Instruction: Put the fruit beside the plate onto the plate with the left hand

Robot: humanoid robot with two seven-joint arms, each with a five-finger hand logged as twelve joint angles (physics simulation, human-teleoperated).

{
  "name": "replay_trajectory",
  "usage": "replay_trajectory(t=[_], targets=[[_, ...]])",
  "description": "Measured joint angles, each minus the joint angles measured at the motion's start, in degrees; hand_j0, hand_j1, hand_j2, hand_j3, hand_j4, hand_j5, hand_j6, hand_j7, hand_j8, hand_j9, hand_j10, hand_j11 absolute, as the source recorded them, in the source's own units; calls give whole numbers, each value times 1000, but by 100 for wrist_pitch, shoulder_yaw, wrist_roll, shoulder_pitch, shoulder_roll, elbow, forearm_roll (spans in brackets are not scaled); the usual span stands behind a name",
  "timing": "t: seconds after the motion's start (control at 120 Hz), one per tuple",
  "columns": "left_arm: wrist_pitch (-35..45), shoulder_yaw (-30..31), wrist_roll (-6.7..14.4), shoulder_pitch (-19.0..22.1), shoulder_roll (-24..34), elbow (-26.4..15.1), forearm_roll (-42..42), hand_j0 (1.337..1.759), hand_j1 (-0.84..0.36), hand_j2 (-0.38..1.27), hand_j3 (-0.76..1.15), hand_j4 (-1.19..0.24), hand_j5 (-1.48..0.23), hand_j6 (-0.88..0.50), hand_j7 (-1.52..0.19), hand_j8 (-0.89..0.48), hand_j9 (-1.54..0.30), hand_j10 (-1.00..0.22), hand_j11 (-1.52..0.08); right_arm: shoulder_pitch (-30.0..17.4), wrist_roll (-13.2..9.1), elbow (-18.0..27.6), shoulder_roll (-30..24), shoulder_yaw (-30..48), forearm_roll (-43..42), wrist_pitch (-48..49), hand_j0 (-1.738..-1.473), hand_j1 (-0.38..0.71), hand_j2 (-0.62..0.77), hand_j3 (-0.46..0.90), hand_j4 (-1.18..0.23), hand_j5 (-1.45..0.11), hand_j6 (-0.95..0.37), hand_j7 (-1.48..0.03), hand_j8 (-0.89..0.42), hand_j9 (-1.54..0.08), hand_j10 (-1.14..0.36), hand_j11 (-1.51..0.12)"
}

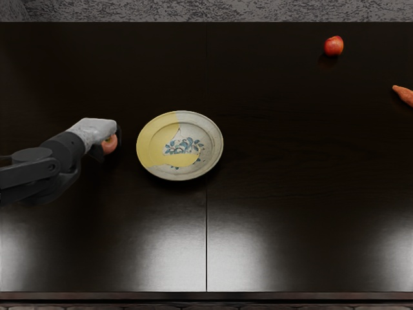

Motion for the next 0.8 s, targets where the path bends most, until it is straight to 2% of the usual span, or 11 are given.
replay_trajectory(t=[0.133,0.158,0.233,0.325,0.533,0.592,0.608,0.708,0.733,0.8], targets=[[-140,-33,-1,-447,-28,-34,-96,1636,-376,253,23,-519,-941,-204,-953,-159,-950,-307,-964,0,0,-3,0,0,0,0,-1658,-349,0,0,0,0,0,0,0,0,0,0],[-175,-38,0,-556,-71,-42,-139,1636,-383,314,20,-521,-946,-208,-956,-155,-953,-305,-964,0,0,-3,0,0,0,0,-1658,-349,0,0,0,0,0,0,0,0,0,0],[-282,-51,0,-821,-158,-87,-301,1636,-383,305,14,-523,-956,-199,-966,-146,-964,-298,-974,0,0,-3,0,0,0,0,-1658,-349,0,0,0,0,0,0,0,0,0,0],[-351,-65,4,-1041,-429,-135,-474,1636,-382,317,9,-529,-961,-205,-970,-152,-968,-309,-976,0,0,-3,0,0,0,0,-1658,-349,0,0,0,0,0,0,0,0,0,0],[-430,-261,4,-1122,-1067,-168,-709,1640,-347,249,3,-560,-970,-215,-988,-151,-973,-322,-967,0,0,-5,0,0,0,0,-1658,-349,0,0,0,0,0,0,0,0,0,0],[-438,-284,4,-1090,-1132,-169,-768,1640,-352,258,2,-559,-966,-217,-986,-158,-970,-324,-964,0,0,-5,0,0,0,0,-1658,-349,0,0,0,0,0,0,0,0,0,0],[-440,-287,3,-1078,-1188,-169,-783,1641,-366,312,2,-559,-964,-216,-982,-161,-968,-322,-965,0,0,-5,0,0,0,0,-1658,-349,0,0,0,0,0,0,0,0,0,0],[-445,-280,1,-1038,-1307,-164,-839,1640,-368,286,1,-553,-962,-204,-981,-148,-969,-312,-970,0,0,-5,0,0,0,0,-1658,-349,0,0,0,0,0,0,0,0,0,0],[-452,-275,1,-999,-1308,-163,-839,1640,-386,329,1,-550,-958,-201,-977,-147,-967,-307,-970,0,0,-5,0,0,0,0,-1658,-349,0,0,0,0,0,0,0,0,0,0],[-479,-256,3,-871,-1308,-154,-852,1639,-368,271,1,-549,-956,-203,-974,-147,-963,-307,-967,0,0,-5,0,0,0,0,-1658,-349,0,0,0,0,0,0,0,0,0,0]])
